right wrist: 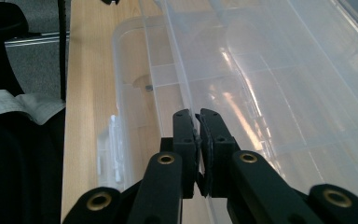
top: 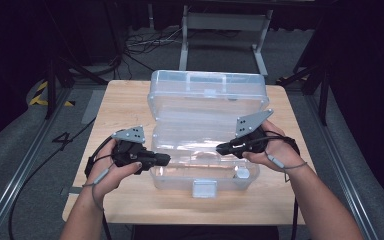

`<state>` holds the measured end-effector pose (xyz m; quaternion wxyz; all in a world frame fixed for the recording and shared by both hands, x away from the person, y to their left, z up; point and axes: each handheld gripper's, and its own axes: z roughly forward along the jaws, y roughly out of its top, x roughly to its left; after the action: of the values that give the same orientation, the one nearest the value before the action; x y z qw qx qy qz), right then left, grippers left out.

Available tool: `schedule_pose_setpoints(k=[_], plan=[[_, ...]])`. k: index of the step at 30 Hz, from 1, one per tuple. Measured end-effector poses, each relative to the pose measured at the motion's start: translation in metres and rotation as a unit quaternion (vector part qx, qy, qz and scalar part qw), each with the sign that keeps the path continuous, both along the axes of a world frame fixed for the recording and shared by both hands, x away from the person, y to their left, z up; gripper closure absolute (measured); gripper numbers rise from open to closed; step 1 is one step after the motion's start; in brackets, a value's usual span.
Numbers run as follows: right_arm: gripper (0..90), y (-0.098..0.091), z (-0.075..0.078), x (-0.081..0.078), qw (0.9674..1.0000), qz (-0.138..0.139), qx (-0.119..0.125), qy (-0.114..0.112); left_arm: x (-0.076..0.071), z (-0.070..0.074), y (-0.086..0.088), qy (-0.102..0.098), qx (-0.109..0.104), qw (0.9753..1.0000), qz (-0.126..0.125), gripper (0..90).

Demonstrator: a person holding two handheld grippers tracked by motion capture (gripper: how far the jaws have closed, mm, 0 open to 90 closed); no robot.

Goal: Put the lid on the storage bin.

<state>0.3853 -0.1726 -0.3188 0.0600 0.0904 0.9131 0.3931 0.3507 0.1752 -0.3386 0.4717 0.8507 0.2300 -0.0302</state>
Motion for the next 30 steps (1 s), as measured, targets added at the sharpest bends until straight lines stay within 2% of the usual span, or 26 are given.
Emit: schedule_pose_setpoints(k=[6, 13, 18, 22, 27, 30], plan=[[86.1, 0.000, 0.000, 0.000, 1.0000, -0.001, 0.000, 0.002, 0.002, 0.011, 0.008, -0.012, -0.020, 0.9994, 0.023, 85.7], [86.0, 0.001, 0.000, 0.000, 1.0000, -0.001, 0.001, 0.003, 0.007, 0.019, 0.017, -0.028, -0.036, 0.9968, 0.065, 85.8], [86.0, 0.000, -0.001, -0.001, 1.0000, -0.001, 0.004, 0.003, 0.015, 0.022, 0.020, -0.037, -0.051, 0.9926, 0.103, 86.2], [85.9, -0.001, -0.002, -0.001, 1.0000, -0.004, 0.008, 0.004, 0.021, 0.025, 0.021, -0.045, -0.052, 0.9889, 0.132, 86.3], [85.7, -0.001, -0.003, -0.003, 0.9999, -0.006, 0.011, 0.003, 0.026, 0.027, 0.021, -0.054, -0.055, 0.9854, 0.152, 86.8], [85.6, -0.002, -0.004, -0.004, 0.9999, -0.008, 0.011, 0.003, 0.028, 0.028, 0.022, -0.057, -0.057, 0.9845, 0.156, 87.0]])
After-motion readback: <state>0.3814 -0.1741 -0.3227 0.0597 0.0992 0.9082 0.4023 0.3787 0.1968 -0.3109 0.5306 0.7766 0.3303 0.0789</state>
